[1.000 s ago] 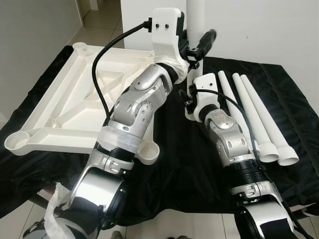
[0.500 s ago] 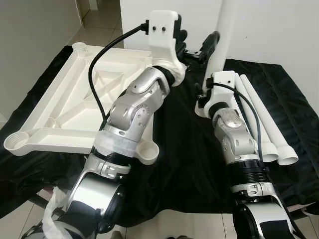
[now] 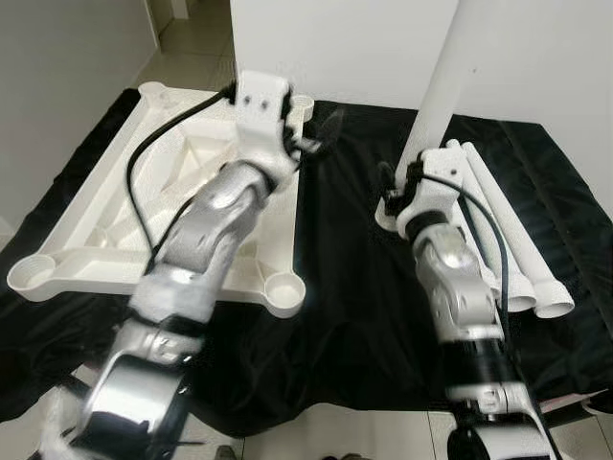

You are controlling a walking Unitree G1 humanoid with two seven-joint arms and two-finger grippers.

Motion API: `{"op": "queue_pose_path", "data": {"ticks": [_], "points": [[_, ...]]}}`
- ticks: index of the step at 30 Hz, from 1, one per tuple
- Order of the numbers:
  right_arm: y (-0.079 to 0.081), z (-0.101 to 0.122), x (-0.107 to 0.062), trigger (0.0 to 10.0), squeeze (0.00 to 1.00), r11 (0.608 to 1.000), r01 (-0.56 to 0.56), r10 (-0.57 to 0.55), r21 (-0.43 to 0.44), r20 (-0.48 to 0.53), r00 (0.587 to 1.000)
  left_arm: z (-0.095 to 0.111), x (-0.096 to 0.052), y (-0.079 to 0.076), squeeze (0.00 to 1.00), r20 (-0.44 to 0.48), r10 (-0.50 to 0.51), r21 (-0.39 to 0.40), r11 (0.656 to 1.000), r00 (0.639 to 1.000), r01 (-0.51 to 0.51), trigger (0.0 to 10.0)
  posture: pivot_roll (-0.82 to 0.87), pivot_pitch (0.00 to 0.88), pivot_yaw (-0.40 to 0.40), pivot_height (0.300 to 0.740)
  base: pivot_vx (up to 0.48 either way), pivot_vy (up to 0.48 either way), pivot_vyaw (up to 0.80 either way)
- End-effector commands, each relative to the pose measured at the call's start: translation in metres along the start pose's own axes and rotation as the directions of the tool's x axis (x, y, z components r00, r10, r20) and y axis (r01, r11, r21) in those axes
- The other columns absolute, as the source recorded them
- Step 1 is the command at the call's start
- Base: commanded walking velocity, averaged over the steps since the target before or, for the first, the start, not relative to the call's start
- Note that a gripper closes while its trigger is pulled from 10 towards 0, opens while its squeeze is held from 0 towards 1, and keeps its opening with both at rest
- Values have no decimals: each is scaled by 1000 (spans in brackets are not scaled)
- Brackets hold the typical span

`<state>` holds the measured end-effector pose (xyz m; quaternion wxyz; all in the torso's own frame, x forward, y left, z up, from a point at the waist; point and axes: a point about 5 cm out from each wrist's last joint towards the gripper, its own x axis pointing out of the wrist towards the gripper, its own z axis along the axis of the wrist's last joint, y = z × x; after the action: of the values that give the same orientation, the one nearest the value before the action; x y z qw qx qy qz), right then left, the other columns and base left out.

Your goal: Building children table

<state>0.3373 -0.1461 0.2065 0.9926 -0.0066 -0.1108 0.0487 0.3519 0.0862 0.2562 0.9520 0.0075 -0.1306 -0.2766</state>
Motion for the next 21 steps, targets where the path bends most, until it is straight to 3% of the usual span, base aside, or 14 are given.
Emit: {"op": "queue_pose_path", "data": {"ticks": [1,6,9,12,15,19,21], "points": [[-1,6,-2,10000,0,1000,-2,2,-2,26,1000,0,-3,-2,0,16,-51,35,998,999,50,10000,-6,86,17,740,0,0,0],[-7,5,-6,10000,0,1000,13,-13,-8,24,1000,-14,-21,7,0,-26,-92,112,989,995,95,10000,-7,91,18,740,0,0,0],[-11,6,-7,10000,0,1000,23,-23,-15,23,999,-25,-36,16,0,-85,-123,199,970,989,138,10000,-2,97,14,740,0,0,0],[-12,5,-8,10000,0,1000,24,-24,-17,21,999,-30,-41,20,0,-117,-129,225,962,985,153,10000,-1,97,11,740,0,0,0],[-13,5,-9,10000,0,999,27,-27,-16,16,1000,-52,-57,40,0,-267,-83,350,920,960,177,10000,-2,95,8,740,0,0,0],[-12,5,-9,10000,0,1000,25,-25,-15,15,1000,-58,-63,47,0,-310,-67,384,904,948,189,10000,-1,94,7,740,0,0,0],[-11,4,-8,10000,0,1000,17,-17,-15,13,1000,-62,-69,53,0,-350,-70,420,880,934,223,10000,3,88,2,740,0,0,0]]}}
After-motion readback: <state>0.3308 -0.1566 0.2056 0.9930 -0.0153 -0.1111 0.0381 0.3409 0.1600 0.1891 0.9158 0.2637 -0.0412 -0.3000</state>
